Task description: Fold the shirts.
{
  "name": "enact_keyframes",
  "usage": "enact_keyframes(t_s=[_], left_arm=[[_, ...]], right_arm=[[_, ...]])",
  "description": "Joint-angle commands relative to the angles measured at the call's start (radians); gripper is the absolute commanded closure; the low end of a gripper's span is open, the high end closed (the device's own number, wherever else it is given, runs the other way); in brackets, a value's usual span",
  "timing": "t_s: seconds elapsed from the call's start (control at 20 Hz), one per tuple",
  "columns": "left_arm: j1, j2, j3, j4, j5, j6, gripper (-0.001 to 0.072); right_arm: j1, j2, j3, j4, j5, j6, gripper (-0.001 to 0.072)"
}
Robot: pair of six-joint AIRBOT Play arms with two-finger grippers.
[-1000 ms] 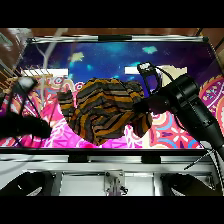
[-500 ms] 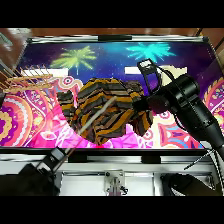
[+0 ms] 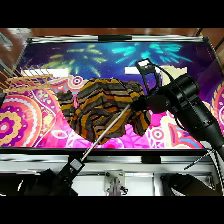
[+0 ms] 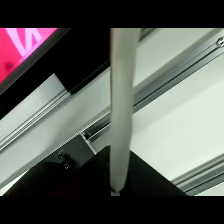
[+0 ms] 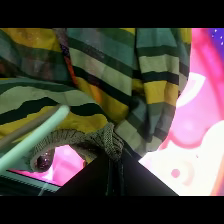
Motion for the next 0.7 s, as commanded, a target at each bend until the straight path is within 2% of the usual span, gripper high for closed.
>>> enact_keyframes(t_s=[0.0,0.1,0.2,0.35,0.45,0.65], left_arm=[[0.103,-0.032,-0.001,0.011,0.110,0.065,0.0655],[0.138,-0.039,-0.001,0.006,0.118,0.143,0.0654],[0.137,-0.039,-0.001,-0.024,0.086,0.186,0.0655],[0.085,-0.035,-0.001,-0.033,0.005,0.185,0.0655],[0.049,-0.037,-0.001,-0.033,0.004,0.184,0.0655],[0.045,-0.031,0.002,-0.032,-0.066,0.172,0.0655]], right_arm=[[0.000,0.000,0.001,0.007,0.003,0.000,0.0637],[0.000,0.000,0.001,0.005,0.003,0.001,0.0637],[0.000,0.000,0.001,-0.013,0.003,0.000,0.0637],[0.000,0.000,0.001,-0.042,0.004,0.000,0.0637],[0.000,0.000,0.001,-0.040,0.008,0.000,0.0637],[0.000,0.000,0.001,-0.041,0.006,-0.008,0.0637]])
